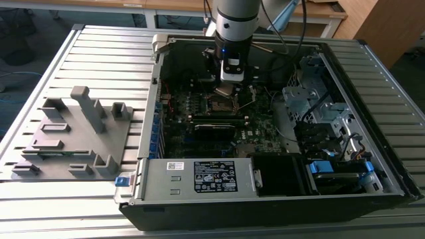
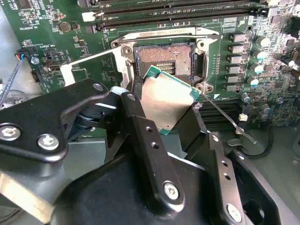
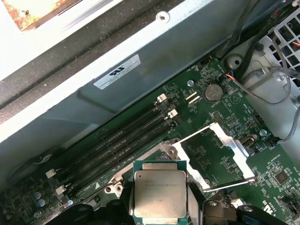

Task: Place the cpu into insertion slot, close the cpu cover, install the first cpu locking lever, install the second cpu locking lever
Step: 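Place the cpu into insertion slot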

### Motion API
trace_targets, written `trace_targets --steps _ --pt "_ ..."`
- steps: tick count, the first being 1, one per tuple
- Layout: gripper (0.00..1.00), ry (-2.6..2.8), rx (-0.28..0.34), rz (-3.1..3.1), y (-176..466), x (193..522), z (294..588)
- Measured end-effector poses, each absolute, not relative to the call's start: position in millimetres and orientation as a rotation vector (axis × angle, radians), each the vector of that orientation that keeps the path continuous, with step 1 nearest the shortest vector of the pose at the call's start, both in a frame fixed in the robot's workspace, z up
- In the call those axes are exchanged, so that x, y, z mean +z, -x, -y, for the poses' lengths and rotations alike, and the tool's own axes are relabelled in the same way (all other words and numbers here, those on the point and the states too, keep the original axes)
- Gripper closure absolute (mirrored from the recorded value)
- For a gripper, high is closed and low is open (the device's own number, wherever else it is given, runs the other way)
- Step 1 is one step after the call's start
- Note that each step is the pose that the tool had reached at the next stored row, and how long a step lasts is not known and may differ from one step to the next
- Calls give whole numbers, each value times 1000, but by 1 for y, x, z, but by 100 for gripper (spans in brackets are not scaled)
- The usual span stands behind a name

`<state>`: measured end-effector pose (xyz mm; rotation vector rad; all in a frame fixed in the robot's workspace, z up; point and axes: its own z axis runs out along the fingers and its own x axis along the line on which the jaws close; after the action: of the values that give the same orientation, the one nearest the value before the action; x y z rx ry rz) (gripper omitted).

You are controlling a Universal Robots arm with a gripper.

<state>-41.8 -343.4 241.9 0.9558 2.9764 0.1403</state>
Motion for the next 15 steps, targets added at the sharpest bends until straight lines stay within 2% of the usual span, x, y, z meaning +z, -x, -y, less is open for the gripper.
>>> trace_targets --steps 15 --pt "46 -1025 139 -2951 48 240 343"
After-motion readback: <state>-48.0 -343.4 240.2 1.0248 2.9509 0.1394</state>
